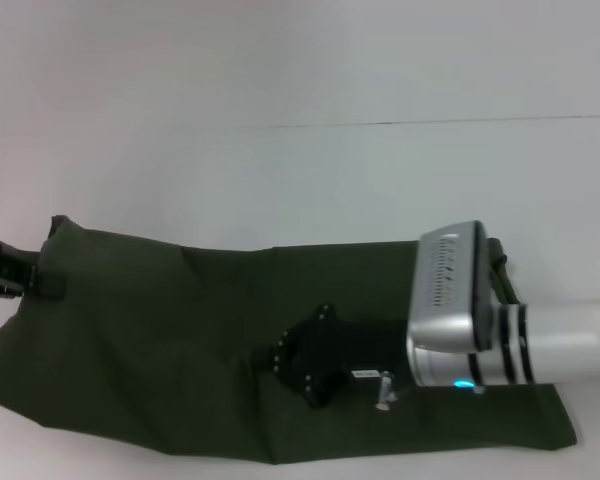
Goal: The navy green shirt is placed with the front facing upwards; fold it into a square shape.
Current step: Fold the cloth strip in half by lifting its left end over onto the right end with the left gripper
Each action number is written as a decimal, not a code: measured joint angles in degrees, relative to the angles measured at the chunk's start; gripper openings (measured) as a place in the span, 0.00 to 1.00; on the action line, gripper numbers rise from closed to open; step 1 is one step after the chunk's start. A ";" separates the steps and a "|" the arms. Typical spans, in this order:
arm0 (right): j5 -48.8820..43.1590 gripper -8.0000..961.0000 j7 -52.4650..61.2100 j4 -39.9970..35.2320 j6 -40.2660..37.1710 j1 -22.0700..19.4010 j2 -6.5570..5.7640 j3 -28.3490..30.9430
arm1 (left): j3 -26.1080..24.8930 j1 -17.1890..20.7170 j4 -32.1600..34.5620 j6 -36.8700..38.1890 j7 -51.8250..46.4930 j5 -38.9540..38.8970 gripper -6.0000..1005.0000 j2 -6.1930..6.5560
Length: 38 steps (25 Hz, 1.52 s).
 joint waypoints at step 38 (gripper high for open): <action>0.01 0.01 -7.37 10.30 8.99 9.95 -0.02 11.87 | -4.14 -0.27 6.78 4.80 -1.77 -0.61 0.09 5.93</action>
